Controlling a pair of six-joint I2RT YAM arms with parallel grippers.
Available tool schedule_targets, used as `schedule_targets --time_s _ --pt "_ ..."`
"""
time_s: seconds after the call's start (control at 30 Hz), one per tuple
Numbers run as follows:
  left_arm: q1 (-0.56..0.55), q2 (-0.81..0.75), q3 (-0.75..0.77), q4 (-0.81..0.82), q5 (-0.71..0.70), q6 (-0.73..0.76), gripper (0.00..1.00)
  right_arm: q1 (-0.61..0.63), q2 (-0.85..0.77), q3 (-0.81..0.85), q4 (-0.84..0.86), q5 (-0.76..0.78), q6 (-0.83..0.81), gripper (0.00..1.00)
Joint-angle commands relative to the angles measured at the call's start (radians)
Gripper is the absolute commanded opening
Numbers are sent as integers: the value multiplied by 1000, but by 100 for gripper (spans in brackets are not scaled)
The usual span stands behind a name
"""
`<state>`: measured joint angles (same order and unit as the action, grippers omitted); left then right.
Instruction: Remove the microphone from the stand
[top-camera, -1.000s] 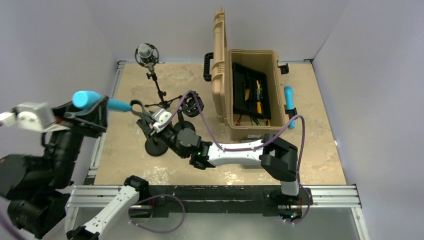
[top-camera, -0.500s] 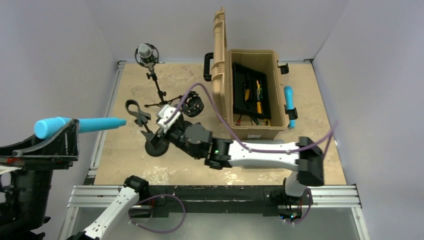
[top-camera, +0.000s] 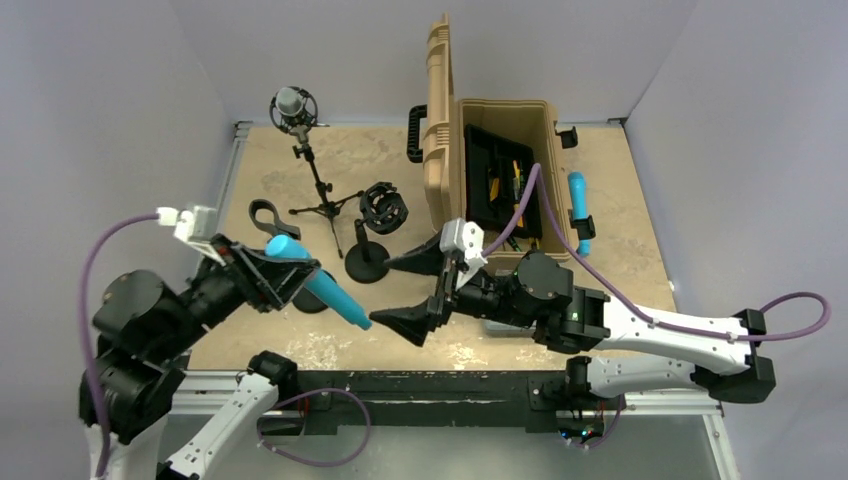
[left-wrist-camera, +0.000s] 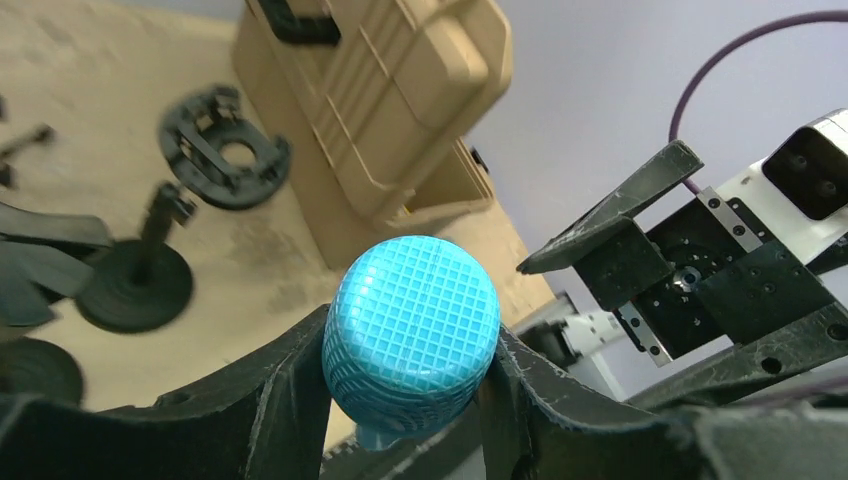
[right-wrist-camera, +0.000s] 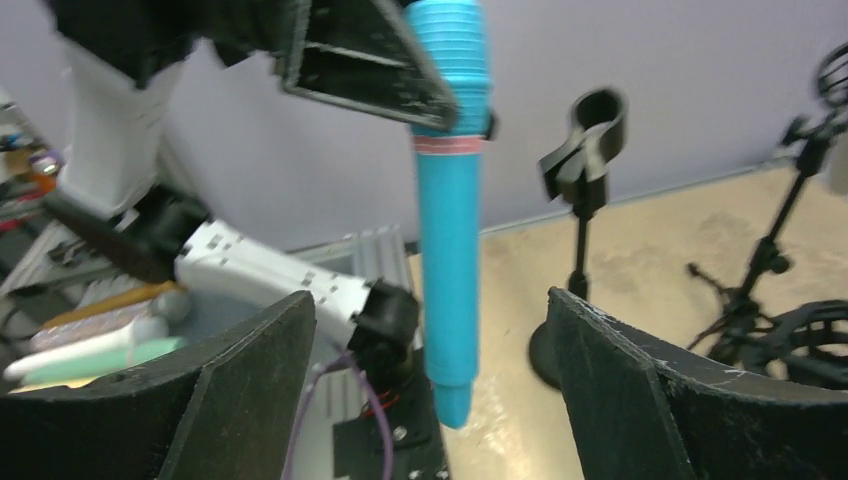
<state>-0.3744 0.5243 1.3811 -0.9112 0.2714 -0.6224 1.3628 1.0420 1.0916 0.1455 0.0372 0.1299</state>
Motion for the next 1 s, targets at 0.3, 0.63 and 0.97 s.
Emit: schedule_targets --time_s 0.3,0.63,0.97 --pt "-1 -33 -179 228 223 -273 0 2 81 -149 218 -238 172 76" --pt "-1 -51 -209 244 208 -308 0 1 69 -202 277 -117 188 57" --pt "-1 -74 -231 290 185 -344 0 2 85 -211 290 -74 188 31"
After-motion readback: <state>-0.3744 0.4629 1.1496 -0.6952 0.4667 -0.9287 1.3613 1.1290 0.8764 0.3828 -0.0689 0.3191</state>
